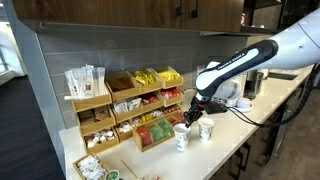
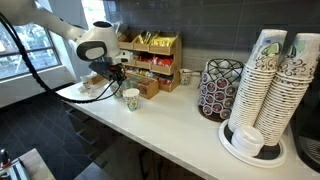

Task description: Remove the top styrofoam cup from the stack of two cups and place it on the table to the right, pick up the cup on the left and stack it on the right styrofoam cup

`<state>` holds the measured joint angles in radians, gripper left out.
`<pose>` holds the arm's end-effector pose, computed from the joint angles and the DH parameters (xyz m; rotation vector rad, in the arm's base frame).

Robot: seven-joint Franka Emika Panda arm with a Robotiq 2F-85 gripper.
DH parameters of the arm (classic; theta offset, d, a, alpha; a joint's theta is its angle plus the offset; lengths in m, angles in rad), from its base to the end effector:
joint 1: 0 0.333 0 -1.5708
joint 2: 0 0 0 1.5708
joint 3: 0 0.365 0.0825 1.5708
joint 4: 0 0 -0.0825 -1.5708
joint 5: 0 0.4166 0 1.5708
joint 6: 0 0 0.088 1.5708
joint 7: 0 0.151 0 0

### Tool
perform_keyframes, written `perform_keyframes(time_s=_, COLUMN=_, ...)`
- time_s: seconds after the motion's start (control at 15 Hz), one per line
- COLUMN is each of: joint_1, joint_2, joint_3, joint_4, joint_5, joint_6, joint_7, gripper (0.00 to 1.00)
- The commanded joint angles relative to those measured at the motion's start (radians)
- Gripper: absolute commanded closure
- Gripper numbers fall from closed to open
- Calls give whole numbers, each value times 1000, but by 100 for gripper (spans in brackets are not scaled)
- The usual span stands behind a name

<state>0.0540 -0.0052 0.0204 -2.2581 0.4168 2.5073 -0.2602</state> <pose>0.5780 0.0506 0.3771 -2.8518 -0.0405 -0.3974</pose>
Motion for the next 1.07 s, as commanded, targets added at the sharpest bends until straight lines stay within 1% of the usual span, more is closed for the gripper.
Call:
perform_keyframes(time_s=0.0, joint_1=-12, joint_2=-66, joint_3=-4, joint_4=-24, joint_5=84, joint_6=-6, joint_7=-97, gripper=99)
perform_keyframes(time_s=0.2, joint_1=-21, joint_2=-139, joint_3=-27, joint_4=-38, joint_5=90, joint_6=-16, joint_7=-114, gripper=99)
perform_keyframes(time_s=0.47, joint_1=-47, joint_2=-251, joint_3=-79, joint_4=-77, joint_5=41, joint_6=0, joint_7=-51, gripper=99)
perform_keyframes(time_s=0.6, joint_1=-62, joint_2=-301, joint_3=-112, joint_4=-106, joint_5=38, joint_6=5, joint_7=-42, gripper=99)
perform_keyframes(time_s=0.67, joint_1=-78, joint_2=-320, joint_3=-124, joint_4=-122, joint_5=16, joint_6=5, joint_7=-12, gripper=99)
perform_keyframes(time_s=1.0, joint_1=-113, joint_2=-358, joint_3=-168, joint_4=-180, joint_5=-16, joint_6=17, joint_7=57, gripper=99)
